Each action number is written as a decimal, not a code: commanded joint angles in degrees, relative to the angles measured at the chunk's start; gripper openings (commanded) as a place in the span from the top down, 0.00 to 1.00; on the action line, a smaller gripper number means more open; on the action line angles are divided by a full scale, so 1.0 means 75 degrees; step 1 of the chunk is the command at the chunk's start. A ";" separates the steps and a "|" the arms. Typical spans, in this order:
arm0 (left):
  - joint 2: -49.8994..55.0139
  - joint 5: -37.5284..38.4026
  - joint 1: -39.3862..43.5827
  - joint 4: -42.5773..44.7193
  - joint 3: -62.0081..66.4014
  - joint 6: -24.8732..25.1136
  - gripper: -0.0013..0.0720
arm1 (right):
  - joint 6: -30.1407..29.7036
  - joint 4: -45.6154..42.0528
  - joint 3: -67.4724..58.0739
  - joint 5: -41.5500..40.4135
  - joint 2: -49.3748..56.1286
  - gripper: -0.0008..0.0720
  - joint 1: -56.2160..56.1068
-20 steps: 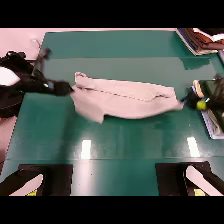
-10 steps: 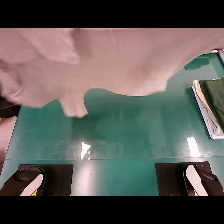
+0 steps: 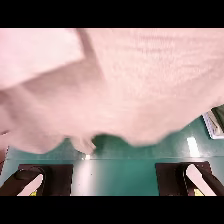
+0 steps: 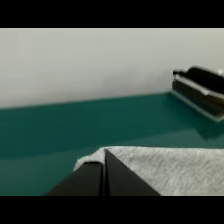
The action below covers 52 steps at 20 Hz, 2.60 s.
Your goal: Fold the shirts.
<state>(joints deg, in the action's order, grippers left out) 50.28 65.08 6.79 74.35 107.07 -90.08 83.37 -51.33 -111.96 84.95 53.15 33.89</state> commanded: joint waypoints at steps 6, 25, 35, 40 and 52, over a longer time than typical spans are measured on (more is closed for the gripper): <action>0.3121 0.0192 -0.0006 -0.0227 -0.2906 -0.0050 0.95 | 0.0364 -0.1935 0.2827 0.0504 0.3083 0.97 -0.2527; 0.5432 0.0787 -0.0023 -0.0140 -0.2844 0.1472 0.95 | -0.0216 -0.2958 0.3308 -0.0221 0.4890 0.97 -0.2906; 0.5059 0.0254 -0.0023 0.0090 -0.3657 0.0597 0.16 | -0.0216 -0.2311 0.5013 -0.1035 0.4299 0.51 -0.2917; 0.3028 0.0720 -0.0023 0.0810 -0.5152 -0.0280 0.16 | -0.0393 -0.2302 0.5627 -0.1035 0.2792 0.51 -0.2906; 0.0425 -0.1239 -0.0012 -0.1979 -1.0459 -0.0536 0.16 | -0.0391 -0.1880 0.5689 -0.1131 0.2145 0.53 -0.2908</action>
<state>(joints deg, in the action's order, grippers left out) 54.76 61.93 6.66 66.50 33.82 -95.18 80.44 -66.50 -69.36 76.49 69.52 12.08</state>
